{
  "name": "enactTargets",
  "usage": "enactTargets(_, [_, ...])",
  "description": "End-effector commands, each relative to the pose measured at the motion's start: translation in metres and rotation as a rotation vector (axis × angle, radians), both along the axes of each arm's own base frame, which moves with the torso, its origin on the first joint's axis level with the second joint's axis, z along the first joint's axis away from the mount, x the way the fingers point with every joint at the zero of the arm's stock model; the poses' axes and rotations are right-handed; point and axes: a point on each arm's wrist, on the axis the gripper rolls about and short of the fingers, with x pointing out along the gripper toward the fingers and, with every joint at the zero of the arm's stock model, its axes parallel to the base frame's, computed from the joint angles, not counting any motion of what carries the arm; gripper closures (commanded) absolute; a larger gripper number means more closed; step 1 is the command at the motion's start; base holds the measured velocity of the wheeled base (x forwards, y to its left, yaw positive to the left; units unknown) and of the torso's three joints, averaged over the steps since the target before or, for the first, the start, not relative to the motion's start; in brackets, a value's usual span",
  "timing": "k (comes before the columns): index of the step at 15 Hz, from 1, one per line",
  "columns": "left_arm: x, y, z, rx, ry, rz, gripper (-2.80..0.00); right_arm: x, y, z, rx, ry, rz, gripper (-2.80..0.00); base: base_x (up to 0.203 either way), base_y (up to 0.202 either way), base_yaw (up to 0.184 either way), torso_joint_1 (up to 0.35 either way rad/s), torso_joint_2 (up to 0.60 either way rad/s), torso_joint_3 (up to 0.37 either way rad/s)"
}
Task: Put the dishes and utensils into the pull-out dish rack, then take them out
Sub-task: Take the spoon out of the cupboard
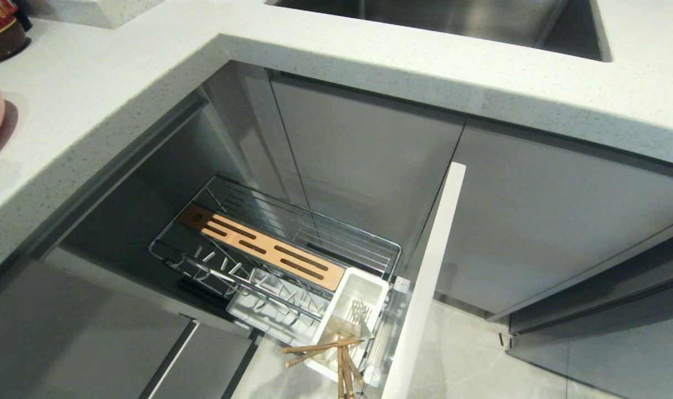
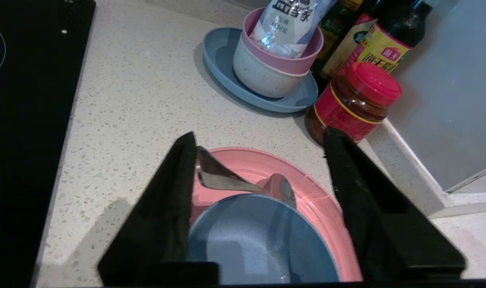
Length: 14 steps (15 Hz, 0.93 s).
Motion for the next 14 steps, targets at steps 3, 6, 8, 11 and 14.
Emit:
enactTargets(3, [-0.003, 0.000, 0.001, 0.002, -0.012, 0.015, -2.80, 0.000, 0.000, 0.000, 0.000, 0.000, 0.001, 0.00, 0.000, 0.000, 0.000, 0.000, 0.00, 0.000])
enactTargets(6, [-0.005, 0.001, 0.002, 0.004, -0.014, 0.036, -2.80, 0.000, 0.000, 0.000, 0.000, 0.000, -0.001, 0.00, 0.000, 0.000, 0.000, 0.000, 0.00, 0.000])
enactTargets(8, [-0.008, 0.001, 0.005, 0.011, -0.027, 0.054, -2.80, 0.000, 0.000, 0.000, 0.000, 0.000, -0.001, 0.00, 0.000, 0.000, 0.000, 0.000, 0.00, 0.000])
enactTargets(11, [-0.014, -0.002, 0.016, 0.046, -0.044, 0.060, -2.80, 0.000, 0.000, 0.000, 0.000, 0.000, -0.001, 0.00, 0.000, 0.000, 0.000, 0.000, 0.00, 0.000])
enactTargets(14, [-0.024, -0.009, 0.037, 0.113, -0.084, 0.060, 0.00, 0.000, 0.000, 0.000, 0.000, 0.000, -0.001, 0.00, 0.000, 0.000, 0.000, 0.000, 0.00, 0.000])
